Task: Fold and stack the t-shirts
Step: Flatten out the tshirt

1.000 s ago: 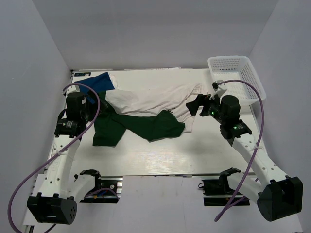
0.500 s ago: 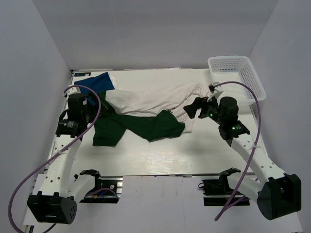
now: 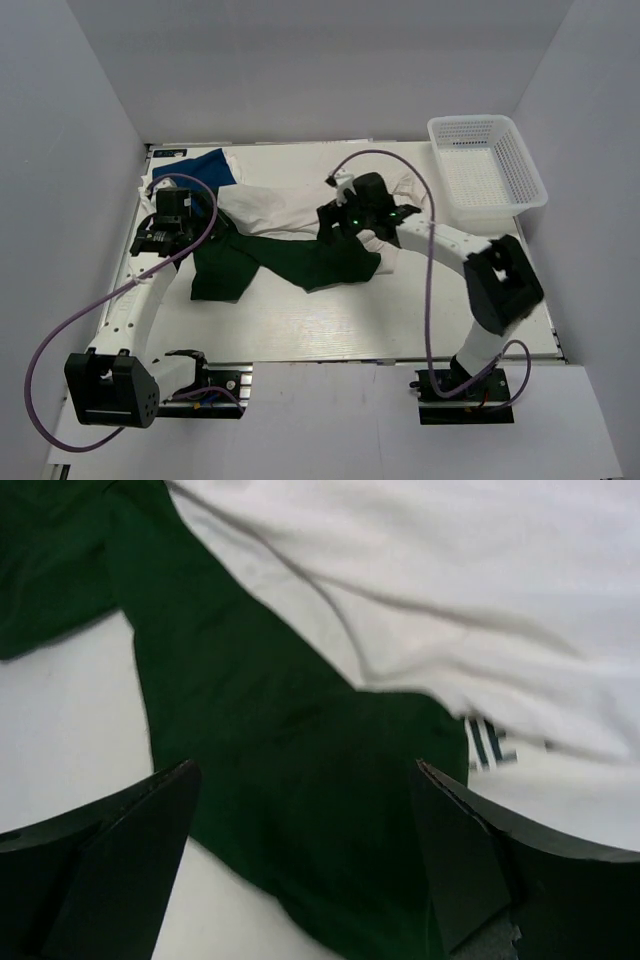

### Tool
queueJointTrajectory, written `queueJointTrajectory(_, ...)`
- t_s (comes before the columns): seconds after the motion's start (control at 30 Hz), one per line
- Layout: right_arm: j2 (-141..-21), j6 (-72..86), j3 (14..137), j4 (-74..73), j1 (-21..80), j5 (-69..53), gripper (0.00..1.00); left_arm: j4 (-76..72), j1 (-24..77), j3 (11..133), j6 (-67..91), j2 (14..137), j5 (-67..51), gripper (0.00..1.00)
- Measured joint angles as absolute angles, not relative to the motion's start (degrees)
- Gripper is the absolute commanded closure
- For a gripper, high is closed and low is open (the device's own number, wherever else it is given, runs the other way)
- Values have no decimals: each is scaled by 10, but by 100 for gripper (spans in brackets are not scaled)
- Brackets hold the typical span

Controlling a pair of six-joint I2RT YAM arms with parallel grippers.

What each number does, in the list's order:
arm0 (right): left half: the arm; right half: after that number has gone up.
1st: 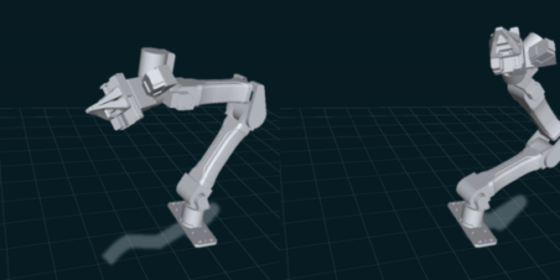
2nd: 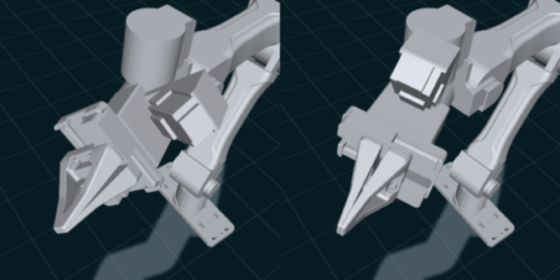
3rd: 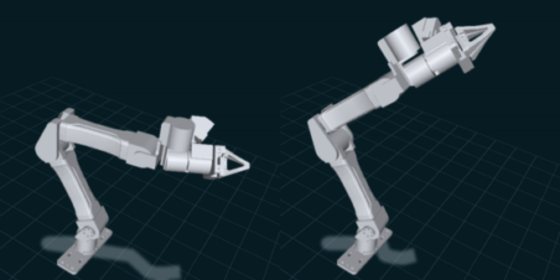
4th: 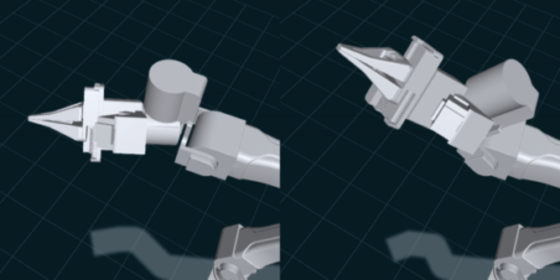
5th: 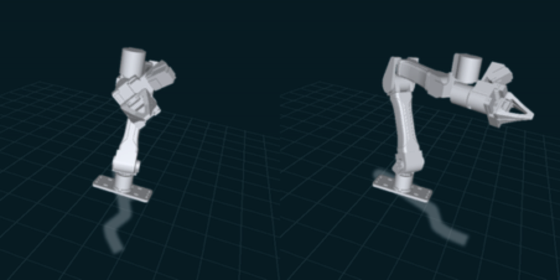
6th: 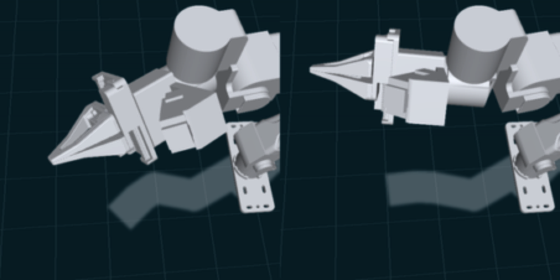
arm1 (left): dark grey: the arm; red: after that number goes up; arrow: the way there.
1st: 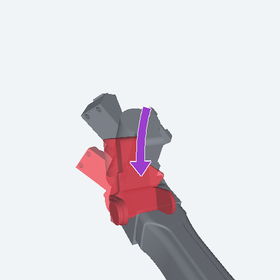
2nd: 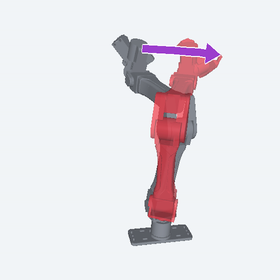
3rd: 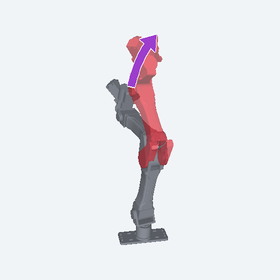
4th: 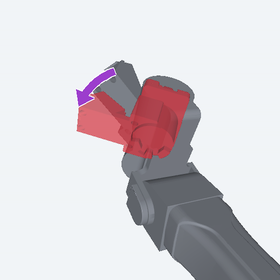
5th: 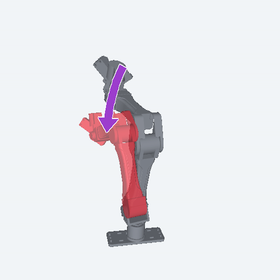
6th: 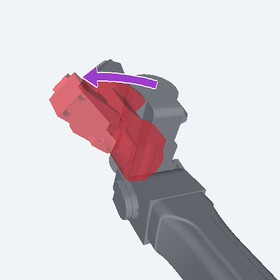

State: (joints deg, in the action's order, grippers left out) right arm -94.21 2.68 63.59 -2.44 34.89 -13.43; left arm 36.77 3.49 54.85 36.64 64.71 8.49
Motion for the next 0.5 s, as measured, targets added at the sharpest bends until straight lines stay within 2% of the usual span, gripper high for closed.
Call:
queueJointTrajectory(0.37, -1246, -82, 924, -49, 423, -57, 10, 358, 35, 548, 360, 642, 55, 0)
queueJointTrajectory(0.5, -1287, -89, 947, -66, 433, -35, 10, 360, 35, 548, 358, 640, 53, 0)
